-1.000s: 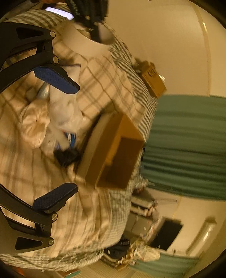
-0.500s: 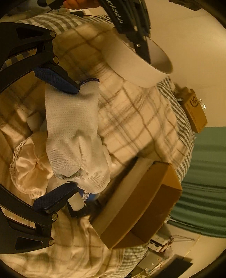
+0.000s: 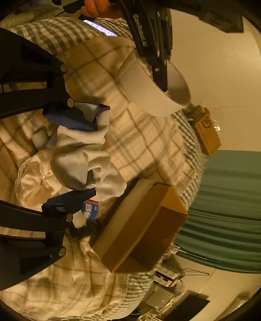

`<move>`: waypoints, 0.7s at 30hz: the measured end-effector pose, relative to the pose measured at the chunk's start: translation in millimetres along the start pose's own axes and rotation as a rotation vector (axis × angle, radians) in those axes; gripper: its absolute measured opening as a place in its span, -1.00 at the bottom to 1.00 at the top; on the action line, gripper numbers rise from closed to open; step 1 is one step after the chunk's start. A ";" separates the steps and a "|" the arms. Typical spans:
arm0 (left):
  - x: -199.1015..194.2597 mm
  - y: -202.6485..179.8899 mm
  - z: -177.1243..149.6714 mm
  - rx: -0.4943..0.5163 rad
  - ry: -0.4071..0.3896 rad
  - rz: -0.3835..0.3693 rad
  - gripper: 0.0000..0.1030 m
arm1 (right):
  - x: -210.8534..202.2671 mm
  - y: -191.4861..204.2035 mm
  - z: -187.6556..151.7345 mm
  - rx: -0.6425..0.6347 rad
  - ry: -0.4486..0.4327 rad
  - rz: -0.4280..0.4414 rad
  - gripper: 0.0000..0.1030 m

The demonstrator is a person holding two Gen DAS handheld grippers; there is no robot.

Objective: Organize objects
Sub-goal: 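Grasp the white glove with the right gripper while the left gripper holds the tape roll, then lower tape roll and glove into the cardboard box and open both grippers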

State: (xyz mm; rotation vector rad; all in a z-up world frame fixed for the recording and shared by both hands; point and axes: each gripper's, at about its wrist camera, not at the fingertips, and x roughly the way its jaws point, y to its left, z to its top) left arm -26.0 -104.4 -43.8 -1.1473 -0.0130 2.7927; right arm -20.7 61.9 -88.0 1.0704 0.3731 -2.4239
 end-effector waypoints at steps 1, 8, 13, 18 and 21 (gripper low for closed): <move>-0.3 -0.9 3.5 0.000 -0.002 -0.007 -0.86 | -5.9 -2.3 1.9 0.000 -0.014 -0.004 0.03; -1.3 -18.9 39.8 0.032 -0.025 -0.029 -0.86 | -53.6 -24.4 29.3 0.014 -0.145 -0.049 -0.04; 6.6 -40.4 85.5 0.073 -0.053 -0.028 -0.86 | -86.2 -57.2 65.7 0.012 -0.231 -0.137 -0.04; 28.5 -68.2 145.2 0.084 -0.082 -0.070 -0.86 | -99.4 -110.0 115.0 0.032 -0.270 -0.235 -0.04; 56.1 -81.8 178.1 0.074 -0.085 -0.076 -0.86 | -88.1 -140.9 143.7 0.047 -0.254 -0.263 -0.04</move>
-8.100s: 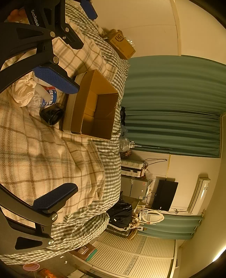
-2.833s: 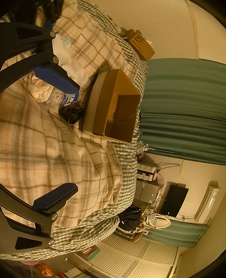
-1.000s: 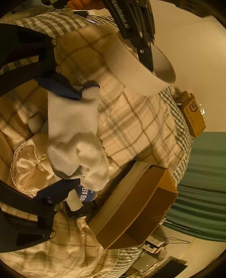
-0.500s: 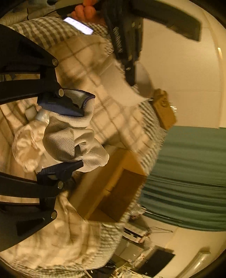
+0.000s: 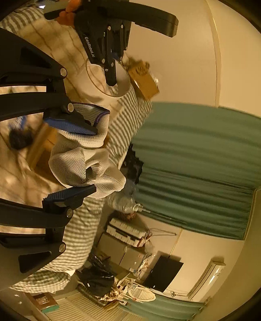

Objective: Organize objects
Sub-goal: 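Lower tape roll and glove into the cardboard box and open both grippers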

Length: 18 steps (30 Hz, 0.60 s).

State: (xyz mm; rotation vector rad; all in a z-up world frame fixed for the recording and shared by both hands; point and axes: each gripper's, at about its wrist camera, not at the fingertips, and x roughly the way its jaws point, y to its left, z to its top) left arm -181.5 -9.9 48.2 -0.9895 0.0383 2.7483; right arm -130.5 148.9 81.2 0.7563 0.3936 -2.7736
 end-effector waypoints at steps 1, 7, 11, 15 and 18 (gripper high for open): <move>14.9 -2.7 8.9 -0.007 0.007 -0.006 -0.86 | 8.7 -6.0 4.8 0.003 0.009 -0.005 -0.04; 94.0 -12.4 13.7 0.004 0.078 -0.005 -0.86 | 86.9 -32.4 6.2 0.009 0.080 -0.015 -0.04; 139.2 -12.2 -3.0 -0.015 0.138 0.016 -0.86 | 132.4 -41.3 -19.5 0.038 0.134 0.001 -0.06; 157.7 -19.1 -14.5 -0.002 0.164 0.043 -0.84 | 164.9 -49.7 -44.6 0.063 0.155 0.024 -0.03; 157.4 -27.6 -15.9 0.040 0.164 0.064 -0.64 | 170.7 -60.9 -51.0 0.104 0.161 0.039 0.21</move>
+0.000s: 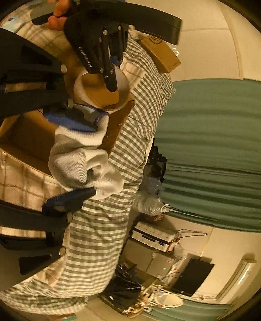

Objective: Organize objects
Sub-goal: 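Lower tape roll and glove into the cardboard box and open both grippers, then grasp the blue tissue pack with the left gripper while the right grasps the lace cloth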

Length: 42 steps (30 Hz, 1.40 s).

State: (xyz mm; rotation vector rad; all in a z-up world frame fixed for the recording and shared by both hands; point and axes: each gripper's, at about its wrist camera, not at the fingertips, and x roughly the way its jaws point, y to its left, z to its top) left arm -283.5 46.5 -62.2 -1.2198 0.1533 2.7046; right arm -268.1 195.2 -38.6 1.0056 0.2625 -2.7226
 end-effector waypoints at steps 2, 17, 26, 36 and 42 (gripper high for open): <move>-5.5 -2.3 0.2 -0.002 0.001 -0.004 -0.20 | -6.7 -4.7 -3.4 0.027 -0.008 0.014 0.34; -142.3 10.0 -22.2 -0.051 -0.192 0.058 1.00 | -160.7 -2.9 -9.6 0.043 -0.190 -0.050 0.86; -211.9 24.8 -82.0 -0.102 -0.226 0.080 1.00 | -235.0 34.2 -42.8 0.015 -0.243 -0.058 0.99; -192.6 30.8 -176.7 -0.158 -0.152 0.131 1.00 | -220.5 98.4 -121.0 -0.048 -0.195 -0.065 0.99; -163.2 21.0 -213.0 -0.114 -0.045 0.125 1.00 | -162.8 104.0 -160.2 -0.035 -0.026 -0.045 0.99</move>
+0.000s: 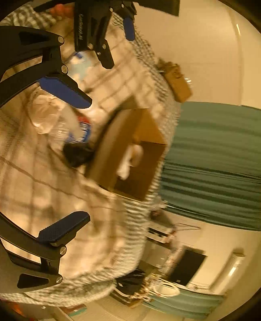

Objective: Organize objects
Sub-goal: 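Grasp the blue tissue pack with the left gripper while the right grasps the lace cloth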

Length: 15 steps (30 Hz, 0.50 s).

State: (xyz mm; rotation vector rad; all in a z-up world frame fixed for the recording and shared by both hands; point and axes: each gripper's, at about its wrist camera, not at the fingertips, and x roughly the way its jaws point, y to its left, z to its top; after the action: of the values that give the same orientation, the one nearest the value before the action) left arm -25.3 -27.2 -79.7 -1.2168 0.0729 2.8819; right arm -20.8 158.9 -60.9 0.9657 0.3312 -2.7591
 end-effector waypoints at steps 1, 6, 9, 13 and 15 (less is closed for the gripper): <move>3.9 -0.4 -5.9 -0.005 0.021 -0.011 1.00 | 4.1 -0.5 -3.7 0.006 0.017 0.010 0.99; 15.5 -2.2 -22.3 -0.005 0.089 -0.031 1.00 | 14.3 -1.6 -15.0 0.024 0.064 0.086 0.99; 12.8 1.1 -23.2 -0.024 0.082 -0.030 1.00 | 24.4 7.4 -22.4 0.007 0.121 0.174 0.99; 9.3 1.3 -22.4 -0.006 0.074 -0.016 1.00 | 42.6 30.8 -32.3 -0.068 0.207 0.253 0.99; 10.4 0.7 -24.5 -0.002 0.085 -0.019 1.00 | 50.5 40.4 -36.7 -0.102 0.248 0.281 0.93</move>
State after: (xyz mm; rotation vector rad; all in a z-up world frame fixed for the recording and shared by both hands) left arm -15.0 -29.1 -104.2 -1.3324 0.0595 2.8145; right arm -27.4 124.7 -126.6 1.2272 0.3411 -2.3535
